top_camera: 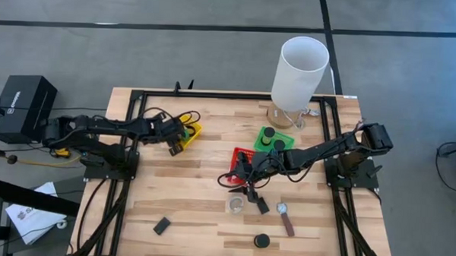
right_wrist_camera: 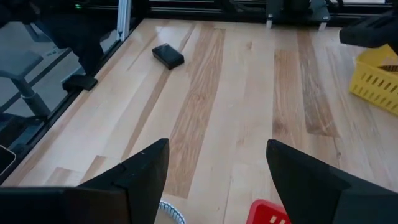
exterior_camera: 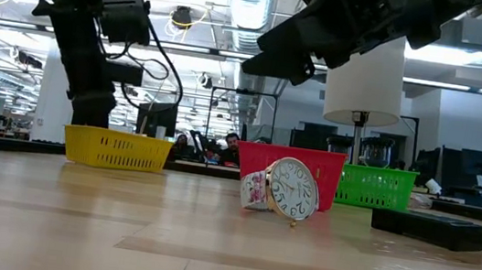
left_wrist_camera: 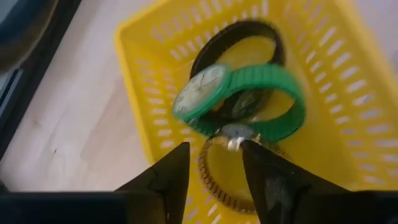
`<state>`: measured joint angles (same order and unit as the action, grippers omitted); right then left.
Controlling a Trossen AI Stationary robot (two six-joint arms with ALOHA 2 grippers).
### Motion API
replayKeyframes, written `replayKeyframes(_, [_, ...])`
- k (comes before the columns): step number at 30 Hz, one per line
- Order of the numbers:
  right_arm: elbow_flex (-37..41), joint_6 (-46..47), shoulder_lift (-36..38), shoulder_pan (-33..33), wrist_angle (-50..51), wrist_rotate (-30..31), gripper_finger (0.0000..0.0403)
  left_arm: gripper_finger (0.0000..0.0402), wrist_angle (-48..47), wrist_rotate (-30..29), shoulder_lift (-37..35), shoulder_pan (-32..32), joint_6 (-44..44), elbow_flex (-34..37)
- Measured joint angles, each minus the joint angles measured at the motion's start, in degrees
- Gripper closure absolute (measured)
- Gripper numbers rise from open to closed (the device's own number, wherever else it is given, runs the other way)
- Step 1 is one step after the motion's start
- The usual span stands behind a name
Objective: Pick & Place Office items
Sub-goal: Put the right black digital clock into the red bin
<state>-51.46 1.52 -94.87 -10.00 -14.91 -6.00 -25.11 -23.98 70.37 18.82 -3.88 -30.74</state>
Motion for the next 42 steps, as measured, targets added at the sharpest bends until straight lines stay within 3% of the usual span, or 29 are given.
replayKeyframes(6, [0.0, 4.8, 0.0, 0.4, 1.5, 0.0, 0.0143, 0.0241, 3.1, -1.3, -3.7, -2.3, 0.0, 0.0])
replayKeyframes(13, [0.0, 13.6, 0.0, 1.2, 2.5, -0.5, 0.0143, 0.0238, 10.0, -1.5, -13.6, -4.9, -0.1, 0.0])
replayKeyframes(19, [-7.8, 13.6, 0.0, -1.8, 19.1, -2.6, 0.0143, 0.0239, 16.1, -1.2, -20.7, -6.3, -4.4, 0.0])
replayKeyframes(23, [-15.4, 16.8, 0.0, -4.9, 35.6, 1.5, 0.0143, 0.0243, 19.4, -1.2, -22.1, -7.3, -4.6, 0.0])
replayKeyframes(29, [-21.2, 34.3, 0.1, -8.6, 51.7, 1.4, 0.0143, 0.0251, 23.0, -1.2, -21.4, -8.1, -4.6, 0.0])
replayKeyframes(36, [-21.1, 52.8, -1.9, -11.3, 58.2, 1.7, 0.0143, 0.0257, 22.9, 0.2, -21.0, -8.1, -4.6, 0.0])
replayKeyframes(42, [-21.3, 56.0, -6.5, -11.4, 58.1, 1.4, 0.0143, 0.0258, 23.6, 0.3, -21.1, -8.1, -4.6, 0.0])
